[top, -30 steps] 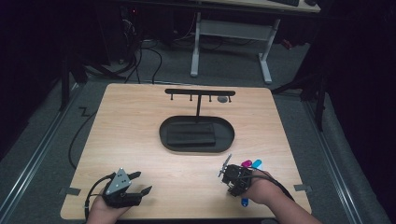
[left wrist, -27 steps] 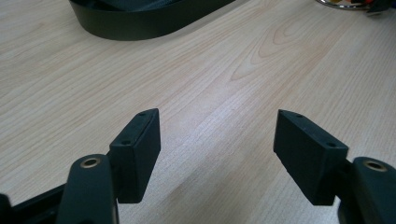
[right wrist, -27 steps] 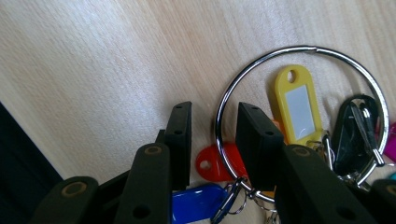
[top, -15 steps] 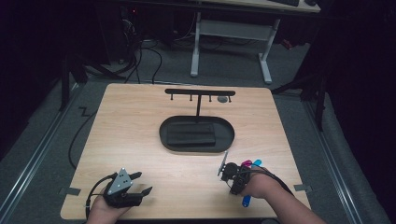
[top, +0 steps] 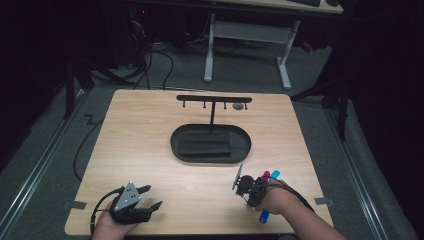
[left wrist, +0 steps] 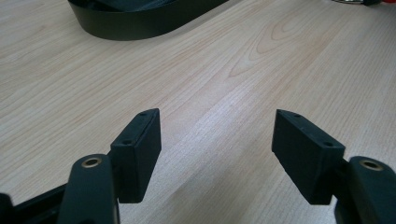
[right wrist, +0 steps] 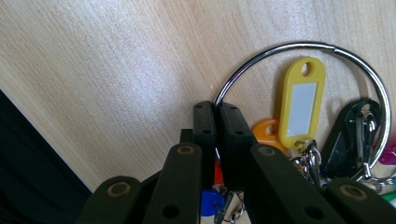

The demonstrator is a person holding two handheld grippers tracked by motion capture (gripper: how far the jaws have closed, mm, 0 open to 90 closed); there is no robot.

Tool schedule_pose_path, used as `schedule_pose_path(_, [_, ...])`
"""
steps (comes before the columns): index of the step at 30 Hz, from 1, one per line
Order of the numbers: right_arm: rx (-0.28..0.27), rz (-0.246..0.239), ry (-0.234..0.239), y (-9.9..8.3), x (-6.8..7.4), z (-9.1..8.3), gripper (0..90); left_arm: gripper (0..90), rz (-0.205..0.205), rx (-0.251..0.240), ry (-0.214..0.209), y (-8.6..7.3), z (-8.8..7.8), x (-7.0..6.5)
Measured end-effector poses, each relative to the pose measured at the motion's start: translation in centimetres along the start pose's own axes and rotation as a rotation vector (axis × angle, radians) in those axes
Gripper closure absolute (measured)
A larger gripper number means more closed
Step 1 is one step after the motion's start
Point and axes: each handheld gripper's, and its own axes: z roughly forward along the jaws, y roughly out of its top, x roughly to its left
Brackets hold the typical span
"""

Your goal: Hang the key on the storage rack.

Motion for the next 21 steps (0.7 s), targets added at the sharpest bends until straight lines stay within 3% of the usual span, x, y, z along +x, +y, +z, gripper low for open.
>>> schedule_pose_path(2, [0.012, -0.025, -0.025, 0.1, 0.3, -0.3, 86.8, 33.5, -0.002, -0.002, 0.002, 0.0, 0.0, 0.0])
schedule_pose_path(6, [-0.045, -0.004, -0.011, -0.2, 0.1, -2.1, 86.7, 33.5, -0.002, 0.001, 0.0, 0.0, 0.0, 0.1])
schedule_pose_path(11, [-0.099, 0.035, -0.037, -1.2, -0.4, -4.1, 86.7, 33.6, 0.004, 0.003, -0.003, 0.1, 0.1, 0.1])
schedule_pose_path(21, [-0.094, 0.06, -0.125, -3.3, -1.0, -7.6, 87.5, 33.6, 0.008, 0.001, -0.008, 0.2, 0.3, -0.1])
